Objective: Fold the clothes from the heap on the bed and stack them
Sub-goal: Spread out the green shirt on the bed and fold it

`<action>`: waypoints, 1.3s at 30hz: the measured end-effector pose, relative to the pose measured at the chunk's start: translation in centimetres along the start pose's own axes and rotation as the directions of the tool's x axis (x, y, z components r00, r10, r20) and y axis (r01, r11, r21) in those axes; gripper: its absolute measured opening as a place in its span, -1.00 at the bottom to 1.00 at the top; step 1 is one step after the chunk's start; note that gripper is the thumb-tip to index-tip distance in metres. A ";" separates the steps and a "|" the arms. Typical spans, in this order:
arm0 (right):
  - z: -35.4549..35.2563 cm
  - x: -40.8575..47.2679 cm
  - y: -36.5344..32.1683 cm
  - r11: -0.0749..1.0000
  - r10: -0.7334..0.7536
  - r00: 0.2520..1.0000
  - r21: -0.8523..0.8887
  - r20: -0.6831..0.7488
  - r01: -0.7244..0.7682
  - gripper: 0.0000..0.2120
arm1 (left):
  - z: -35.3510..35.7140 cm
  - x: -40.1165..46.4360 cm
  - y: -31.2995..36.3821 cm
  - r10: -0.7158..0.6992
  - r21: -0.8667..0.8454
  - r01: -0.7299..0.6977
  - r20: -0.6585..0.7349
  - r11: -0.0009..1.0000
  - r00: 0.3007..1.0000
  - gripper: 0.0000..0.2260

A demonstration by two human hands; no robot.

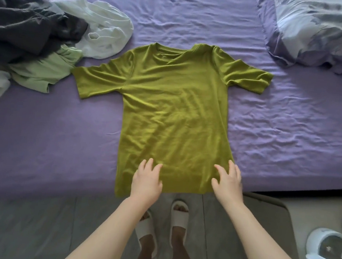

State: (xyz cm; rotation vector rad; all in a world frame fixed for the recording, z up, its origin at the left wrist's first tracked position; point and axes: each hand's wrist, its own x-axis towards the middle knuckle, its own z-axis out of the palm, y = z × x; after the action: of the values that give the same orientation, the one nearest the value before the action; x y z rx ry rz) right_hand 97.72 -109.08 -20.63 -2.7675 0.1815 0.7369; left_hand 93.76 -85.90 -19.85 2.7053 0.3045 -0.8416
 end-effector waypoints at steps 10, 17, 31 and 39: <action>-4.9 5.9 1.2 0.985 -0.082 0.996 -0.145 0.046 0.088 -0.68 | -1.7 3.4 5.0 -0.047 0.235 0.002 0.184 0.972 0.982 -0.65; -7.4 11.4 0.0 0.985 -0.040 0.997 0.169 0.069 0.028 -0.63 | -4.6 8.3 8.8 0.077 0.123 -0.098 0.164 0.988 0.983 -0.54; -8.6 22.0 -2.3 0.914 0.196 0.975 0.380 -0.105 -0.142 -0.79 | -8.0 22.1 12.9 0.431 0.427 -0.491 0.236 0.759 0.871 -0.26; -10.4 23.5 0.0 0.985 0.049 0.993 0.172 -0.107 -0.031 -0.87 | -9.4 24.4 12.7 0.397 0.547 -0.536 0.360 0.643 0.844 -0.21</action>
State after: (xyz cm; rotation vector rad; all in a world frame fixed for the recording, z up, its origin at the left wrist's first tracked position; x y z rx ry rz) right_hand 122.84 -113.28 -23.76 -2.6494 0.3083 0.5491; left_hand 121.94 -91.83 -23.89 2.9853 -0.8730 -1.2001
